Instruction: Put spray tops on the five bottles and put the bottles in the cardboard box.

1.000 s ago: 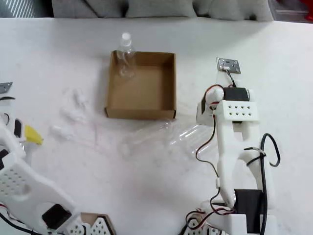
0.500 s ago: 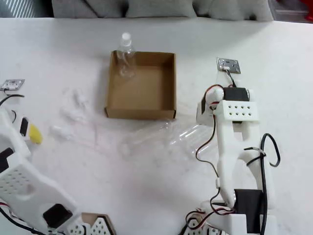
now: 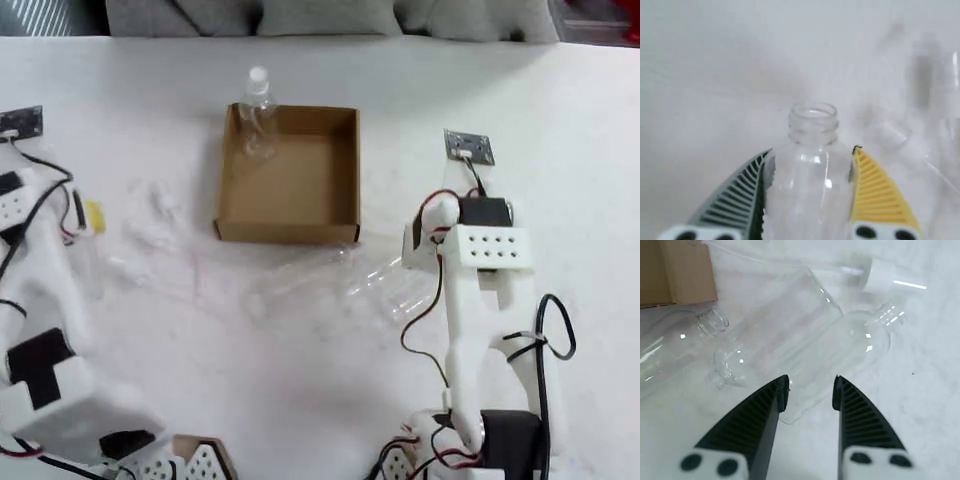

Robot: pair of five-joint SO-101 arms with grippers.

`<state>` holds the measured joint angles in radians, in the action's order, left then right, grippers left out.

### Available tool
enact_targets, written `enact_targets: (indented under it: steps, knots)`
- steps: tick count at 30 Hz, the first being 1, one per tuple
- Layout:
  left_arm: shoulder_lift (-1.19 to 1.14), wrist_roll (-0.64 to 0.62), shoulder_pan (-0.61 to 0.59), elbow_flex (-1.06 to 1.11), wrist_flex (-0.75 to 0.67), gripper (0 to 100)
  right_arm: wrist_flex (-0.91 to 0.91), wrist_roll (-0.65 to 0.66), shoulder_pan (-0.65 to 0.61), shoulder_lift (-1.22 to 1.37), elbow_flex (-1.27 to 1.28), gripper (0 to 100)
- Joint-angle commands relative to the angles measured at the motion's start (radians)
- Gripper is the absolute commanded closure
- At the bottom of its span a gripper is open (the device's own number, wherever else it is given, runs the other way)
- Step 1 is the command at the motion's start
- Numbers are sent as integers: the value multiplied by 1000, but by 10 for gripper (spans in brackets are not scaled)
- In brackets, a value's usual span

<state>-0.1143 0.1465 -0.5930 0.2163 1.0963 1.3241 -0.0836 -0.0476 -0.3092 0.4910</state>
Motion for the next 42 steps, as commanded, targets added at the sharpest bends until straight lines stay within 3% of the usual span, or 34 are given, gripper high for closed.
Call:
enact_targets:
  steps: [1, 9, 15, 18, 25, 29, 32, 42]
  knots:
    - [150, -97, 67, 123, -164, 980, -36, 12, 7, -62, 18, 872]
    - [179, -20, -8, 279, -244, 979, -36, 12, 5, -62, 21, 872]
    - [94, 6, -128, 239, -247, 878, -36, 12, 5, -61, 21, 872]
    - [-41, 6, -179, 138, -230, 874, -42, 12, 1, -59, 21, 872]
    - [-329, 8, -234, -206, -12, 855, -41, 12, -21, -58, 23, 872]
    - [-380, 6, -249, -341, 114, 745, -41, 12, -21, -58, 23, 872]
    - [-380, 6, -255, -382, 160, 696, -41, 12, -21, -58, 23, 872]
    - [-380, 75, -252, -420, 256, 695, -41, 12, -19, -58, 23, 872]
